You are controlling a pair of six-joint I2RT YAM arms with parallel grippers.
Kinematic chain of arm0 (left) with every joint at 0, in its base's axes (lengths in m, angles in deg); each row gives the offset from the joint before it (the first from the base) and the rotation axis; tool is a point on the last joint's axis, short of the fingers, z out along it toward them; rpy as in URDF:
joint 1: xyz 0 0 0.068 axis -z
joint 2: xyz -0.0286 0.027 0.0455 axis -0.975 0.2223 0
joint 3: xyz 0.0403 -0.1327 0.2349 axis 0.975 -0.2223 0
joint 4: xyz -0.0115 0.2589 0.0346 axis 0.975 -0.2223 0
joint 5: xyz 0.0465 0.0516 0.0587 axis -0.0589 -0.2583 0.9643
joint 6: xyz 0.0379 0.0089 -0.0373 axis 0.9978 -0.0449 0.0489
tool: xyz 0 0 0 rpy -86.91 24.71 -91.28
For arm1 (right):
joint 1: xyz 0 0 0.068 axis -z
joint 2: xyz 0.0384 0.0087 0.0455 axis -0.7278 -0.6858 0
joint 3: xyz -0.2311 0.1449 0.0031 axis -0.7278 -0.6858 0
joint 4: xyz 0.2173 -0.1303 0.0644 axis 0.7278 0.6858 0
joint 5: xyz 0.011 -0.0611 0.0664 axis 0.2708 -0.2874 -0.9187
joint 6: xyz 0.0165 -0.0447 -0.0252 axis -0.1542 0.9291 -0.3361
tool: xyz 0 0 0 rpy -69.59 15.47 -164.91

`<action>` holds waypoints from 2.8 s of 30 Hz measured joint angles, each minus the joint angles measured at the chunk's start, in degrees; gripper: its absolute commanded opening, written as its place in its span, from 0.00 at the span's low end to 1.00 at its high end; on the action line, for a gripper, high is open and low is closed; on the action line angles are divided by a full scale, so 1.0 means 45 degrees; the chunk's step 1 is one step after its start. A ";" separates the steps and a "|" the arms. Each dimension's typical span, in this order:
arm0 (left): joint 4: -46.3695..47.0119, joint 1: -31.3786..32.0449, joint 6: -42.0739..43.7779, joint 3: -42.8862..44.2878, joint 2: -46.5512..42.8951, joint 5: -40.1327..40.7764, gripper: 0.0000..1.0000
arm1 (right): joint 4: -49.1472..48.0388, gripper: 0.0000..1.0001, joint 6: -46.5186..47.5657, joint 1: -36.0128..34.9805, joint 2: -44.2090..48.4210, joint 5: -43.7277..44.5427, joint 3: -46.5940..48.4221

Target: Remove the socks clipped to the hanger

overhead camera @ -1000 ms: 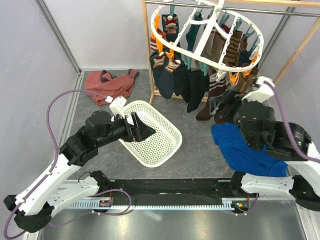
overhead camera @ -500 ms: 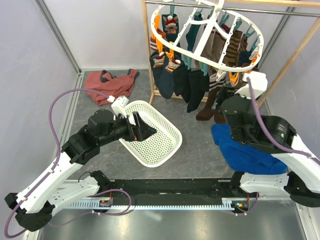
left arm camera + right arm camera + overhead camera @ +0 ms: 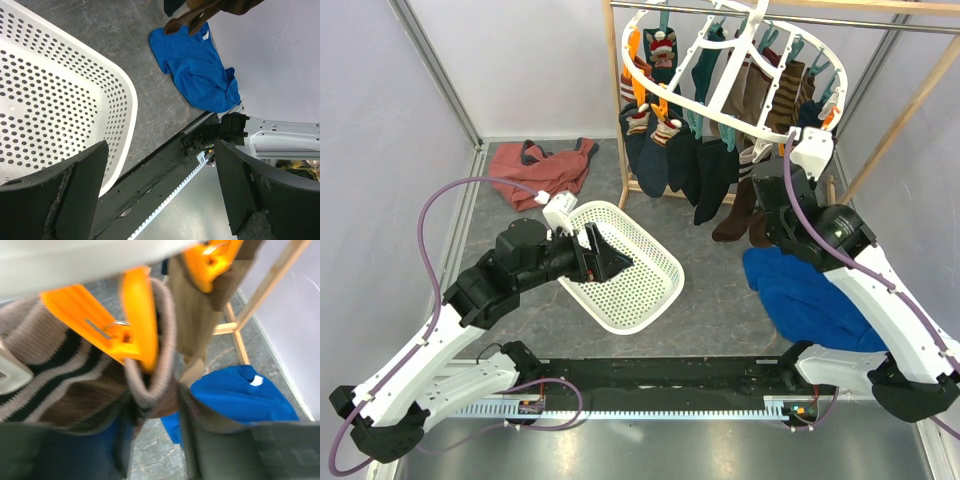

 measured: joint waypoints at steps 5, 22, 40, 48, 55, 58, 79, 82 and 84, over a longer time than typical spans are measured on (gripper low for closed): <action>0.0034 0.0000 0.0481 0.0335 0.0238 -0.0029 0.89 | -0.0287 0.10 0.0073 0.0185 -0.0165 -0.0967 0.0015; 0.5833 0.0670 0.2550 0.0840 0.3968 -0.1467 0.89 | -0.0418 0.00 -0.1258 0.0204 0.0665 -0.6538 0.0539; 0.7621 0.2103 0.4051 0.2939 0.7519 -0.2574 0.54 | -0.1384 0.00 -0.2336 0.0204 0.1486 -0.8748 0.0146; 0.7616 0.2380 0.4143 0.3026 0.7805 -0.2555 0.02 | -0.1545 0.30 -0.2739 0.0204 0.1486 -0.9112 0.0146; 0.7509 0.2409 0.4138 0.3075 0.7810 -0.2492 0.02 | -0.0733 0.58 -0.2982 0.0204 0.0991 -0.8845 0.1277; 0.7470 0.2409 0.4138 0.3070 0.7805 -0.2390 0.02 | 0.0092 0.66 -0.2958 0.0204 0.0680 -0.8310 0.2385; 0.6907 0.2433 0.4031 0.3031 0.7485 -0.1991 0.02 | 0.2939 0.71 -0.2278 0.0204 -0.1617 -0.4469 0.7247; 0.6839 0.2613 0.4031 0.3031 0.7480 -0.1749 0.02 | 0.2943 0.70 -0.2137 0.0204 -0.1899 -0.4405 0.7388; 0.6805 0.2798 0.4031 0.3031 0.7475 -0.1545 0.02 | 0.2943 0.70 -0.2118 0.0204 -0.1957 -0.4396 0.7407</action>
